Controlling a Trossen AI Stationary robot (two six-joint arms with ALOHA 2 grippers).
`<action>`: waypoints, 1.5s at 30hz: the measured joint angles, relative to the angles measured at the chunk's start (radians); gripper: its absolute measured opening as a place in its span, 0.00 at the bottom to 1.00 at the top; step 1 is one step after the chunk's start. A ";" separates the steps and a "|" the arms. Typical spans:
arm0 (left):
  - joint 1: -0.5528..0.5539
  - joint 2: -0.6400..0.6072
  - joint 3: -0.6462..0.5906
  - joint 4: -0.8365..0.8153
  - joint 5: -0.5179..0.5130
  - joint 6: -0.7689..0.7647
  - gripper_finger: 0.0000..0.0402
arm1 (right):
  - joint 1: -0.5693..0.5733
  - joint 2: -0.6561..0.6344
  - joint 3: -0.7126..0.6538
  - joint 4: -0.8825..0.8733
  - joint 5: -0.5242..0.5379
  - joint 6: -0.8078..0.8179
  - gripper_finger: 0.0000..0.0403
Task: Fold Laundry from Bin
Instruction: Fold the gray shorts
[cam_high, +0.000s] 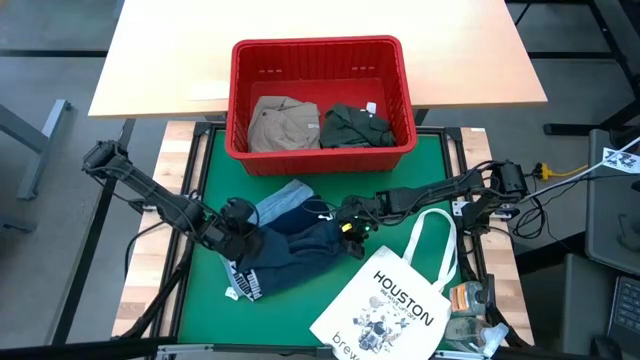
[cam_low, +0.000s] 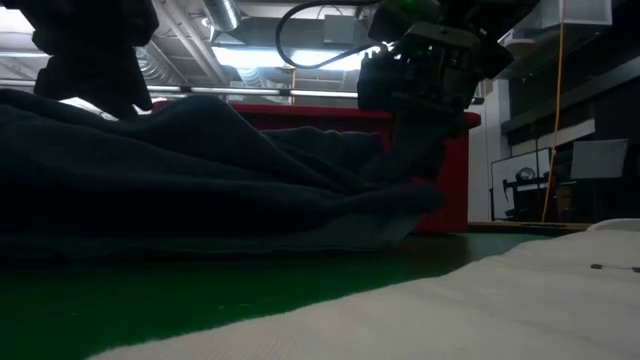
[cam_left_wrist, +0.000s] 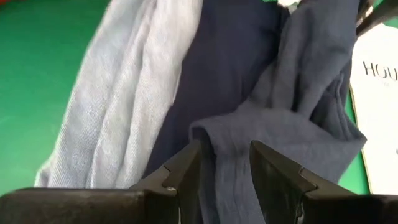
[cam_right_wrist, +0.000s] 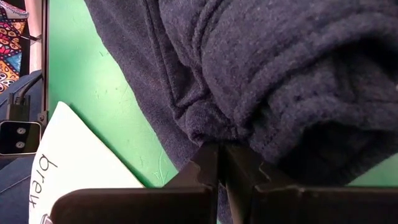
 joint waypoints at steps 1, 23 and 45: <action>0.000 0.000 0.000 0.000 0.016 0.000 0.33 | 0.000 0.000 0.000 0.000 0.000 0.000 0.04; -0.008 0.001 0.000 0.049 0.046 0.004 0.07 | 0.000 0.000 0.000 0.002 -0.015 0.006 0.04; -0.198 0.001 0.000 0.325 0.081 0.023 0.00 | 0.000 -0.119 0.000 -0.236 -0.014 0.042 0.04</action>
